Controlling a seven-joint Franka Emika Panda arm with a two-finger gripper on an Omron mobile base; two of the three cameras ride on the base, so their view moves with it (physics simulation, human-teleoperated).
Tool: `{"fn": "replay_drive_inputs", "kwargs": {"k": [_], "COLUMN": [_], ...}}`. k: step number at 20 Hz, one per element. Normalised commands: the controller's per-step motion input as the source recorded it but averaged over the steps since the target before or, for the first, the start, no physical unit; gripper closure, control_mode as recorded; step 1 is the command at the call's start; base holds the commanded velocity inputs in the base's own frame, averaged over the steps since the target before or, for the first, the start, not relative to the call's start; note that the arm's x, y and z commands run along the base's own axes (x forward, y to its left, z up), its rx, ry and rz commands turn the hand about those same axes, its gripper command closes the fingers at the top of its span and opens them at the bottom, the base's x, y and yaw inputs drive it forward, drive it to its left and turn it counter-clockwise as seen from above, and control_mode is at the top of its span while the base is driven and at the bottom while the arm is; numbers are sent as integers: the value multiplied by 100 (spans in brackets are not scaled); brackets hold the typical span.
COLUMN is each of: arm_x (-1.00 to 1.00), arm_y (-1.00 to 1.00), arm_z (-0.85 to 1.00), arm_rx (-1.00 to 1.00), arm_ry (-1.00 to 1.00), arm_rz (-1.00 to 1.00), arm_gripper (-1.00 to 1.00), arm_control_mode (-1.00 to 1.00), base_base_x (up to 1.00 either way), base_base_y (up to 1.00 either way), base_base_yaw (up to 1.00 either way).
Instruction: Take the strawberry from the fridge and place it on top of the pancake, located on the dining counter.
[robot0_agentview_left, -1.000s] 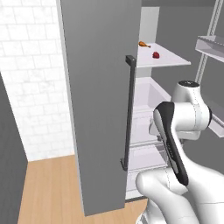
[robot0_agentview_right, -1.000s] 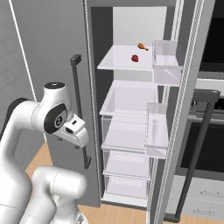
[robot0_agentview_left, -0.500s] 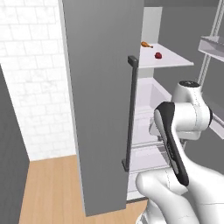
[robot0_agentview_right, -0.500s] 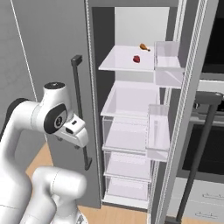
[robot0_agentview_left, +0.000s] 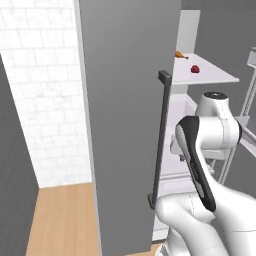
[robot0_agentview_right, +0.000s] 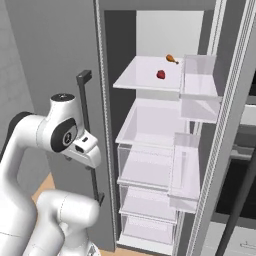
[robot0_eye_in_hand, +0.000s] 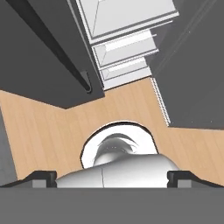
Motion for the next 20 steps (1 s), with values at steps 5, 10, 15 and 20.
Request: {"fn": "replay_drive_inputs", "kwargs": {"k": [5,10,15,20], "arm_x": [0,0,0,0], "arm_y": [0,0,0,0], "arm_z": [0,0,0,0], "arm_rx": [0,0,0,0], "arm_ry": [0,0,0,0], "arm_rz": [0,0,0,0], "arm_gripper": [-100,-100,-100,-100], "arm_control_mode": [100,100,100,100], "base_base_x": [-3,1,8,48], "base_base_y": [-40,-53,-20,0], "base_base_yaw": [-6,-31,-39,-20]}}
